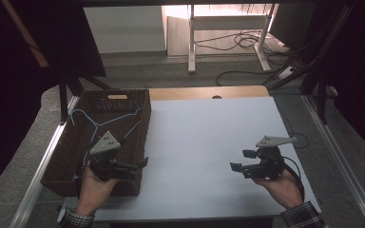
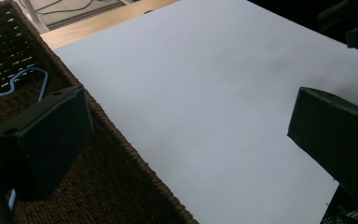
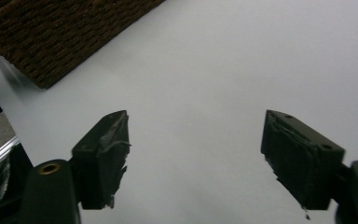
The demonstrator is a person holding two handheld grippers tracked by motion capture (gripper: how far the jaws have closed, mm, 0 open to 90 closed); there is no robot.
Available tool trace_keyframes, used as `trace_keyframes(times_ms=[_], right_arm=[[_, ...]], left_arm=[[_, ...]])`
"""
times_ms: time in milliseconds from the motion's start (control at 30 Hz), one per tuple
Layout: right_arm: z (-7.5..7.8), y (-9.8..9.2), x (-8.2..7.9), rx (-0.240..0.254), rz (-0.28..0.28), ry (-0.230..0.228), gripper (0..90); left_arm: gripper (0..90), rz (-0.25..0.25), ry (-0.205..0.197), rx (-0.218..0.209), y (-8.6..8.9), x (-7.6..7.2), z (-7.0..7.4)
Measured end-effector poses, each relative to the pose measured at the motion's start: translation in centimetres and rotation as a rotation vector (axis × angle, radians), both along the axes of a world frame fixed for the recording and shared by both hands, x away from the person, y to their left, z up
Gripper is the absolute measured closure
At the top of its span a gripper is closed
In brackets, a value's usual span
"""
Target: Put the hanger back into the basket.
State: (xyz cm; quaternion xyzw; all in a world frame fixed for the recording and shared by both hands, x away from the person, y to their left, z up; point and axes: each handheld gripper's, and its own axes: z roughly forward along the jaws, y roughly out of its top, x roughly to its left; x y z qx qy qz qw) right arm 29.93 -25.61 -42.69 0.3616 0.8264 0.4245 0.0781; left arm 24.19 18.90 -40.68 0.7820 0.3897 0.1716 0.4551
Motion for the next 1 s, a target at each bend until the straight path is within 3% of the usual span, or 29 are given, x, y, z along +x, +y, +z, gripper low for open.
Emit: trace_keyframes(times_ms=[267,500,1000], right_arm=[[0.3,-0.4,-1.1,0.007,-0.001,-0.048,14.8],[0.7,-0.8,-2.1,0.016,0.002,-0.077,13.7],[0.3,-2.3,-4.1,-0.004,-0.026,-0.125,9.7]], left_arm=[[0.0,-0.016,-0.023,-0.002,-1.4,-1.3,-0.4],[0.0,-0.039,-0.028,-0.023,-2.1,-2.3,-1.0],[0.0,-0.027,-0.037,-0.032,-1.9,-4.1,-2.6]])
